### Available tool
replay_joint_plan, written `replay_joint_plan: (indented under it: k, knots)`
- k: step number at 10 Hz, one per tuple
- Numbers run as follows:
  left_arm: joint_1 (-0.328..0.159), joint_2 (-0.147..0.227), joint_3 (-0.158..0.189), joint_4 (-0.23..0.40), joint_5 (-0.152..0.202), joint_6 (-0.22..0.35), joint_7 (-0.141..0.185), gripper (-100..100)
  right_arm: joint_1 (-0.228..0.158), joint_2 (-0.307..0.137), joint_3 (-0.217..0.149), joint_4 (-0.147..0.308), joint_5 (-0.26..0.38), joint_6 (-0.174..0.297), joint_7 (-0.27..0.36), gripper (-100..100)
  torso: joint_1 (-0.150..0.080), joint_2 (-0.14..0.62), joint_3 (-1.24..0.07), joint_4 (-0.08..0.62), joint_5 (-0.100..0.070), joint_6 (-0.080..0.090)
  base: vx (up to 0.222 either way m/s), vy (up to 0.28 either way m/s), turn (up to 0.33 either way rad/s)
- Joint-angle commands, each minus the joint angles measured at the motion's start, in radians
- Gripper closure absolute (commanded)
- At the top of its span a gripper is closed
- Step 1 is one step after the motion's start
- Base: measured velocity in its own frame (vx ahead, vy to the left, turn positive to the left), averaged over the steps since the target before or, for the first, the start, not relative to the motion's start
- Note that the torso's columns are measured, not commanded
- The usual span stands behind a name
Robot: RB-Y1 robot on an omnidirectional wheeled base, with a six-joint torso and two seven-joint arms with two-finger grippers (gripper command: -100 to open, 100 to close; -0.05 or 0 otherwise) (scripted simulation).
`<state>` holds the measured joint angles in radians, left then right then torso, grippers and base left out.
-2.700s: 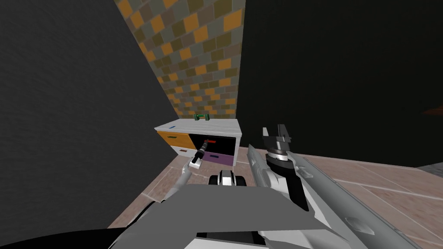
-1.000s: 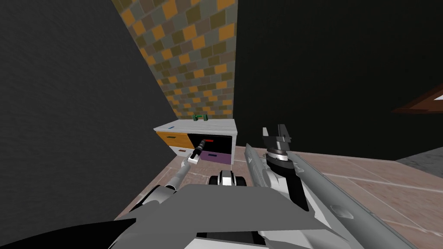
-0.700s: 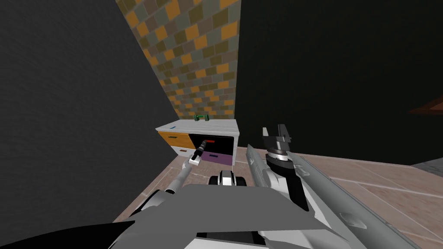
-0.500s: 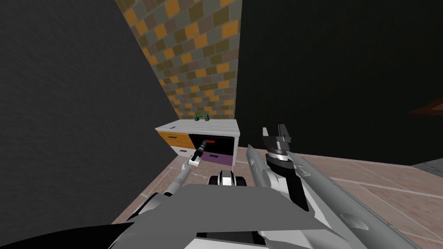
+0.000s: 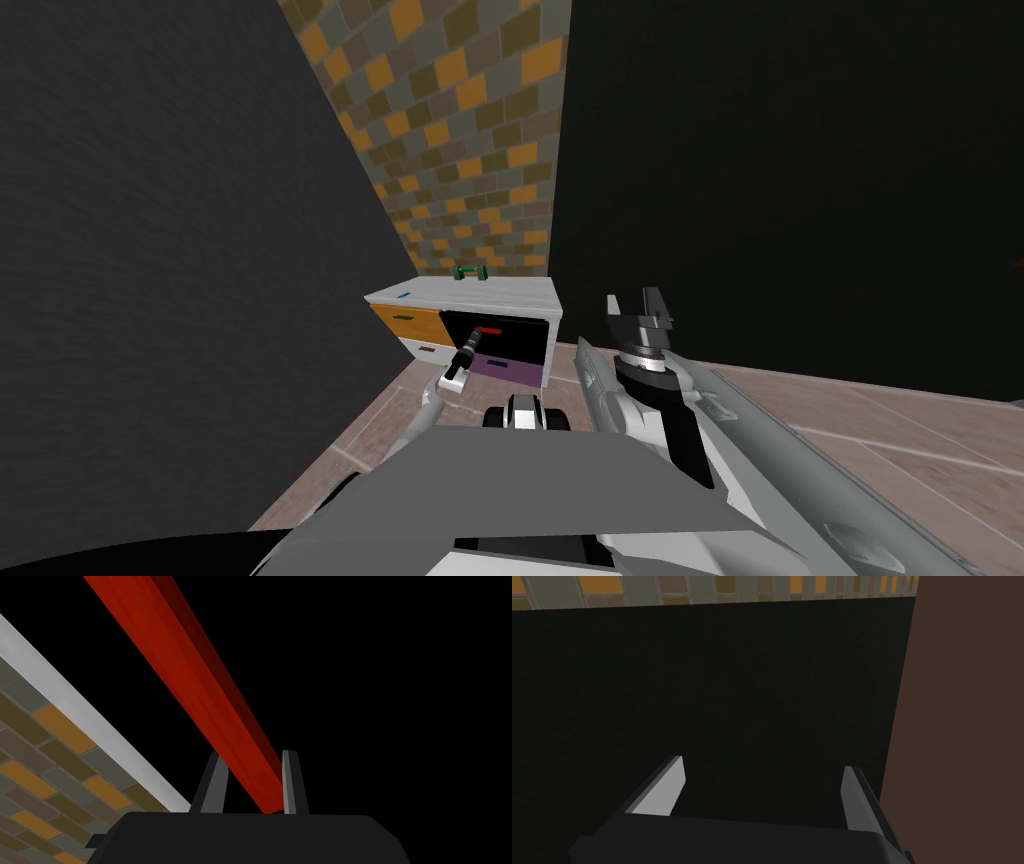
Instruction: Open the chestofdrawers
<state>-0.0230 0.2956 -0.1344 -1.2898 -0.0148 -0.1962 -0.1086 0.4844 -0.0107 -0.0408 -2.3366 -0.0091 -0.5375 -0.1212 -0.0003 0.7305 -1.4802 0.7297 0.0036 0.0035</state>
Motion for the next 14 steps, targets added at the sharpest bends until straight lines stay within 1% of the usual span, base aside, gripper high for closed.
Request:
replay_joint_plan:
  k: [1,2,3,4,5,6,7,8,10,11,12,14]
  knots:
    - [0.073,-0.026,-0.01,-0.083,-0.017,0.04,-0.02,100,0.0,0.0,0.0,0.0,0.0,0.0,0.0,0,0.0,0.001,0.0,0.001,-0.001,-0.001,0.049,0.04,0.044]
    - [0.085,-0.026,-0.01,-0.115,-0.017,0.04,-0.02,100,0.0,0.0,0.0,0.0,0.0,0.0,0.0,0,0.001,0.001,0.001,0.002,-0.001,-0.002,0.042,0.032,0.016]
    - [0.122,-0.048,-0.011,-0.157,-0.03,0.06,-0.036,100,0.0,0.0,0.0,0.0,0.0,0.0,0.0,0,0.001,0.003,0.001,0.004,-0.002,-0.003,0.053,0.039,0.052]
    - [0.129,-0.048,-0.011,-0.177,-0.03,0.06,-0.036,100,0.0,0.0,0.0,0.0,0.0,0.0,0.0,0,0.002,0.003,0.002,0.003,-0.001,-0.003,0.042,0.033,0.017]
    - [0.164,-0.069,-0.011,-0.209,-0.043,0.079,-0.051,100,0.0,0.0,0.0,0.0,0.0,0.0,0.0,0,0.002,0.004,0.002,0.005,-0.002,-0.004,0.052,0.05,0.043]
    - [0.173,-0.069,-0.011,-0.241,-0.043,0.079,-0.051,100,0.0,0.0,0.0,0.0,0.0,0.0,0.0,0,0.002,0.004,0.003,0.005,-0.002,-0.004,0.04,0.038,0.011]
    - [0.161,-0.07,-0.014,-0.227,-0.041,0.081,-0.049,100,0.0,0.0,0.0,0.0,0.0,0.0,0.0,0,0.002,0.006,0.003,0.007,-0.004,-0.005,0.013,0.009,-0.009]
    - [0.173,-0.063,-0.022,-0.26,-0.04,0.091,-0.049,100,0.0,0.0,0.0,0.0,0.0,0.0,0.0,0,0.001,0.007,0.004,0.008,-0.004,-0.005,-0.115,0.024,0.03]
    - [0.182,-0.057,-0.027,-0.283,-0.038,0.098,-0.048,100,-0.001,0.0,0.0,0.0,0.0,0.0,0.0,0,0.001,0.015,0.009,0.01,-0.004,-0.005,-0.152,0.02,0.031]
    - [0.179,-0.059,-0.027,-0.273,-0.038,0.098,-0.047,100,-0.001,0.0,0.0,0.0,0.0,0.0,0.0,0,0.0,0.013,0.008,0.012,-0.005,-0.005,-0.073,0.011,0.005]
    - [0.195,-0.054,-0.034,-0.288,-0.037,0.099,-0.047,100,0.0,0.0,0.0,0.0,0.0,0.0,0.0,0,-0.001,0.007,0.004,0.011,-0.006,-0.004,-0.134,0.023,0.034]
    - [0.21,-0.046,-0.042,-0.311,-0.036,0.096,-0.047,100,-0.001,0.0,0.0,0.0,0.0,0.0,0.0,0,0.0,0.014,0.008,0.011,-0.005,-0.004,-0.216,0.035,0.048]
